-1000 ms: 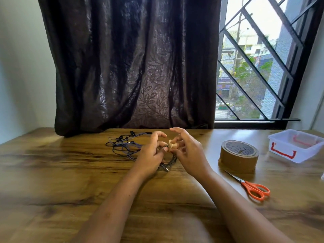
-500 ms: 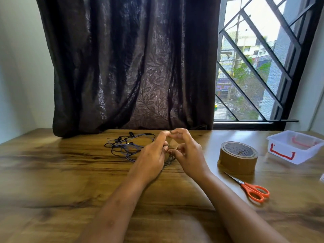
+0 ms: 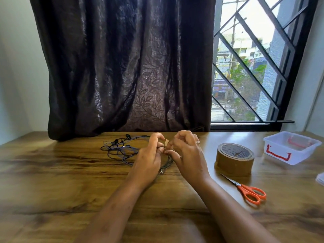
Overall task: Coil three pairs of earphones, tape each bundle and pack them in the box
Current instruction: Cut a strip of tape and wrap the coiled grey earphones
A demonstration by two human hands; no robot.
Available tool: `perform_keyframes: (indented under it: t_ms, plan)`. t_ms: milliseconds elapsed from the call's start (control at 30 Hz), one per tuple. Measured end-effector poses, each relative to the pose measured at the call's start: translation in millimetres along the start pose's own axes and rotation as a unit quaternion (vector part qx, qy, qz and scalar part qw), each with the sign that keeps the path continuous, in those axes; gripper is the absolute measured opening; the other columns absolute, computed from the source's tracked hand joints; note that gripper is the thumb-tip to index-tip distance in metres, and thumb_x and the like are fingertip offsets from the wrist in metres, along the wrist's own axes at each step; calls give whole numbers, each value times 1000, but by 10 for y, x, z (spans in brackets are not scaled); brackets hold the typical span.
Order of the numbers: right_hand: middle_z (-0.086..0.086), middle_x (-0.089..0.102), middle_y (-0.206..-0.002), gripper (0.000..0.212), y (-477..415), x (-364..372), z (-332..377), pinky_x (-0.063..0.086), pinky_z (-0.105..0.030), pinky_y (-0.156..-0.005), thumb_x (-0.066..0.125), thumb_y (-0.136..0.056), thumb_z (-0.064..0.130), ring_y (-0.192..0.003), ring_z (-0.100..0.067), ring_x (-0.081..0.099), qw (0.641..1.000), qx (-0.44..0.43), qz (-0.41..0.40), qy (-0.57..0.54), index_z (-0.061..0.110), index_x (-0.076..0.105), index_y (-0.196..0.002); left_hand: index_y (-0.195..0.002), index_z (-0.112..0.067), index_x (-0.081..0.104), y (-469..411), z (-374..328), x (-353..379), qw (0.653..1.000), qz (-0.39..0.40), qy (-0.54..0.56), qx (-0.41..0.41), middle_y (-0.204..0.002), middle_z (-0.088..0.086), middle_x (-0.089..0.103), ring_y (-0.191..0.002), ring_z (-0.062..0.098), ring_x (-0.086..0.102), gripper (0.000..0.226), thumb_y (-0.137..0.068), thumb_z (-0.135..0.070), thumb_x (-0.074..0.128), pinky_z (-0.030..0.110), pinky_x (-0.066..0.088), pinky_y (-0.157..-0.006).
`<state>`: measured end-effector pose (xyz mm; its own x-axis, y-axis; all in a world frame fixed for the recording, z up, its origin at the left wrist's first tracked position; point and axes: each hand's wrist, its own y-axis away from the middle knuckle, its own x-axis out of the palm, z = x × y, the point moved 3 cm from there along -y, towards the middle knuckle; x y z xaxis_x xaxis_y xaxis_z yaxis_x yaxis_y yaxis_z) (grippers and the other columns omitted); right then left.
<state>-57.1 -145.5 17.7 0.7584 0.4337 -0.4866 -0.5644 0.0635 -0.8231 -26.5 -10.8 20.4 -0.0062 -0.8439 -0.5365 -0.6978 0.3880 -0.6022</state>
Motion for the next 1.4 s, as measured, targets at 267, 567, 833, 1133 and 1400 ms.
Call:
perform_keyframes:
  t_ms: [267, 567, 833, 1133, 1400]
  plan:
    - [5, 63, -100, 18, -7, -5, 5, 45, -29, -79, 72, -82, 28, -95, -16, 52, 1000, 1, -10, 14, 19, 72, -97, -110, -34, 39, 1, -8, -11, 1000, -6, 12, 16, -89, -11, 61, -69, 6, 58, 22, -99, -15, 43, 34, 50, -59]
    - [9, 57, -104, 14, -10, 38, -48, 37, -22, -80, 62, -89, 21, -96, -8, 42, 999, 23, 31, -17, 15, 72, -97, -117, -29, 43, -18, 43, -15, 999, 5, -23, 32, -93, -13, 60, -74, 1, 57, 22, -96, -24, 49, 19, 46, -61]
    - [8, 45, -103, 9, -8, 179, -88, 45, -18, -84, 54, -95, 14, -100, -10, 48, 962, 113, 119, -219, 19, 62, -93, -104, -26, 62, -55, 113, -57, 998, -12, -26, 51, -97, -18, 63, -97, -8, 54, 22, -84, -32, 69, 5, 41, -78]
    - [-4, 59, -103, 20, 3, 233, -129, 54, -44, -87, 51, -97, 26, -97, -25, 58, 888, 245, 177, -346, 17, 65, -87, -100, -27, 68, -54, 128, -59, 998, -29, 59, 18, -99, -19, 67, -96, -5, 60, 15, -87, -23, 66, 17, 52, -78]
    - [0, 67, -80, 20, 10, 188, -169, 53, -26, -61, 60, -91, 35, -73, -17, 64, 901, 249, 127, -332, 16, 66, -91, -92, -19, 65, -52, 185, -14, 994, -51, 69, -64, -79, -6, 66, -57, 8, 65, 6, -92, -20, 59, 21, 54, -55]
